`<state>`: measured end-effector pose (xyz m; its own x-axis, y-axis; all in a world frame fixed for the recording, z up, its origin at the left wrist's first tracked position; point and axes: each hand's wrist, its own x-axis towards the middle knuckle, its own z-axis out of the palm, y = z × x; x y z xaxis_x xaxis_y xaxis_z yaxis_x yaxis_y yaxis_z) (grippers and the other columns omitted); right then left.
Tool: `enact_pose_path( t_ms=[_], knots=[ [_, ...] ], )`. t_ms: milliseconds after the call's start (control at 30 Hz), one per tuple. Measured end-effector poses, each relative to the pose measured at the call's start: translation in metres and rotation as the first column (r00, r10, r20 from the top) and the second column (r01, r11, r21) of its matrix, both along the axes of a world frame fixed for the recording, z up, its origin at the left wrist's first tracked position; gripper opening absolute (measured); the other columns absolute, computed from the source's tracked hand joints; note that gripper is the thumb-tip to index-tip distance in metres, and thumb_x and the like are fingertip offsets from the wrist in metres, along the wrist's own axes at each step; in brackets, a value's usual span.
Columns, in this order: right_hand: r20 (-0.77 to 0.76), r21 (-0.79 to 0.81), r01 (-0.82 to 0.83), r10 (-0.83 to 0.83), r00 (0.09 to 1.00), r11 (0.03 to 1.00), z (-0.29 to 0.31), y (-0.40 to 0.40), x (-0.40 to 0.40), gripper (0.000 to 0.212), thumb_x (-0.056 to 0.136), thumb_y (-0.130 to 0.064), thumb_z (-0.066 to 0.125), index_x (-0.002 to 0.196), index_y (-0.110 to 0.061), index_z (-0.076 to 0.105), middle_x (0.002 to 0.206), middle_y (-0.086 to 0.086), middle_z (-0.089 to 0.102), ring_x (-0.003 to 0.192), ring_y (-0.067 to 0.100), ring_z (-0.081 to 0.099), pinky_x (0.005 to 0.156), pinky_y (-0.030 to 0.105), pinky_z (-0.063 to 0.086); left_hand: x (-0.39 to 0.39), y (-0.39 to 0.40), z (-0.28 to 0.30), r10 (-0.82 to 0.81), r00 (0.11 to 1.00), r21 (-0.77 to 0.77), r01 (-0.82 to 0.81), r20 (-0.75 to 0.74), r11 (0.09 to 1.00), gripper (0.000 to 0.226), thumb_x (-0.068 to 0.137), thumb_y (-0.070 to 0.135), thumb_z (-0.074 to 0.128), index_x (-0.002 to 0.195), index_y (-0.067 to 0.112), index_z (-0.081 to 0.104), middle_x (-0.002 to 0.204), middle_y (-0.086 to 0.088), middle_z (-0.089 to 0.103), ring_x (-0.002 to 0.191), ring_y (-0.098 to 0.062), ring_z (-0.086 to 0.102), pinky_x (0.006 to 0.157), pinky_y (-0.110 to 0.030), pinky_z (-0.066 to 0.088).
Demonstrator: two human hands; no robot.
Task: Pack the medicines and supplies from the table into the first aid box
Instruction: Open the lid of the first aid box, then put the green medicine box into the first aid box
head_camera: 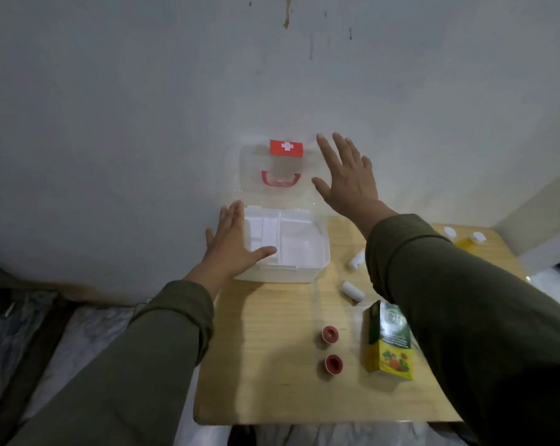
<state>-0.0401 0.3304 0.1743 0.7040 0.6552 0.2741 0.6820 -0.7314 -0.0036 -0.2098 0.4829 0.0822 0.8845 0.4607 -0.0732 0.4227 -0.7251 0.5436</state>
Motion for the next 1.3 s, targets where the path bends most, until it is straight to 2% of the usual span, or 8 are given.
enact_pose_path(
  t_ms=[200, 367, 500, 633, 733, 833, 1067, 1300],
  knots=[
    [-0.088, 0.068, 0.118, -0.112, 0.990, 0.991, -0.009, -0.064, -0.009, 0.072, 0.092, -0.042, 0.048, 0.149, -0.027, 0.006, 0.158, 0.010, 0.014, 0.145, 0.030, 0.016, 0.112, 0.054, 0.025, 0.019, -0.058, 0.015, -0.121, 0.992, 0.052, 0.121, -0.021, 0.991, 0.101, 0.082, 0.062, 0.053, 0.149, 0.017, -0.009, 0.160, 0.003, -0.008, 0.146, -0.017, -0.015, 0.116, -0.052, -0.003],
    [-0.216, 0.039, 0.142, -0.130, 0.968, 0.989, -0.052, -0.130, -0.036, 0.072, 0.090, -0.041, 0.053, 0.148, -0.029, 0.013, 0.156, 0.011, 0.020, 0.142, 0.030, 0.021, 0.107, 0.052, 0.030, 0.018, -0.104, 0.000, -0.087, 0.986, 0.115, 0.104, -0.141, 0.988, 0.095, 0.087, 0.062, 0.043, 0.149, 0.015, -0.011, 0.159, 0.001, -0.014, 0.145, -0.020, -0.020, 0.114, -0.058, -0.004],
    [-0.306, -0.010, 0.045, -0.046, 0.951, 0.999, -0.082, -0.180, -0.052, 0.068, 0.088, -0.035, 0.057, 0.146, -0.032, 0.022, 0.154, 0.012, 0.025, 0.137, 0.033, 0.030, 0.102, 0.051, 0.036, 0.012, -0.120, -0.014, -0.027, 0.975, 0.191, 0.070, -0.220, 0.979, 0.092, 0.088, 0.062, 0.041, 0.149, 0.016, -0.010, 0.159, -0.004, -0.016, 0.143, -0.026, -0.024, 0.112, -0.063, -0.006],
    [-0.364, -0.171, -0.112, 0.043, 0.930, 0.979, -0.096, -0.217, -0.050, 0.070, 0.088, -0.022, 0.056, 0.145, -0.037, 0.019, 0.155, 0.007, 0.021, 0.137, 0.031, 0.031, 0.102, 0.049, 0.038, 0.010, -0.128, -0.023, 0.013, 0.972, 0.260, 0.050, -0.236, 0.964, 0.091, 0.088, 0.064, 0.038, 0.149, 0.016, -0.009, 0.159, -0.008, -0.016, 0.143, -0.030, -0.024, 0.110, -0.063, -0.007],
    [-0.389, -0.328, -0.257, 0.117, 0.914, 0.909, -0.097, -0.235, -0.042, 0.082, 0.082, -0.027, 0.065, 0.145, -0.043, 0.015, 0.158, 0.004, 0.015, 0.141, 0.027, 0.024, 0.105, 0.050, 0.035, 0.012, -0.132, -0.027, 0.020, 0.968, 0.278, 0.052, -0.250, 0.959, 0.093, 0.088, 0.063, 0.039, 0.148, 0.015, -0.012, 0.158, -0.008, -0.017, 0.143, -0.030, -0.023, 0.113, -0.060, -0.006],
    [-0.420, -0.404, -0.327, 0.144, 0.896, 0.854, -0.097, -0.240, -0.036, 0.098, 0.071, -0.037, 0.077, 0.144, -0.046, 0.013, 0.158, 0.004, 0.012, 0.143, 0.027, 0.017, 0.108, 0.050, 0.030, 0.013, -0.133, -0.029, 0.040, 0.969, 0.287, 0.033, -0.245, 0.957, 0.095, 0.086, 0.063, 0.041, 0.148, 0.015, -0.012, 0.159, -0.008, -0.016, 0.144, -0.030, -0.022, 0.113, -0.059, -0.006],
    [-0.426, -0.473, -0.455, 0.256, 0.868, 0.755, -0.108, -0.231, -0.028, 0.105, 0.060, -0.037, 0.084, 0.143, -0.045, 0.020, 0.158, 0.003, 0.011, 0.143, 0.027, 0.013, 0.109, 0.051, 0.024, 0.015, -0.130, -0.033, 0.058, 0.966, 0.301, 0.021, -0.251, 0.953, 0.098, 0.085, 0.063, 0.046, 0.148, 0.017, -0.013, 0.159, -0.007, -0.015, 0.144, -0.029, -0.021, 0.113, -0.057, -0.007],
    [-0.486, -0.376, -0.468, 0.260, 0.834, 0.800, -0.117, -0.235, -0.020, 0.088, 0.056, -0.040, 0.085, 0.131, -0.031, 0.040, 0.157, 0.001, 0.017, 0.142, 0.027, 0.017, 0.108, 0.049, 0.028, 0.017, -0.130, -0.032, 0.066, 0.964, 0.305, 0.016, -0.256, 0.952, 0.098, 0.084, 0.063, 0.047, 0.148, 0.018, -0.013, 0.159, -0.007, -0.014, 0.144, -0.028, -0.020, 0.113, -0.057, -0.008]
  ],
)
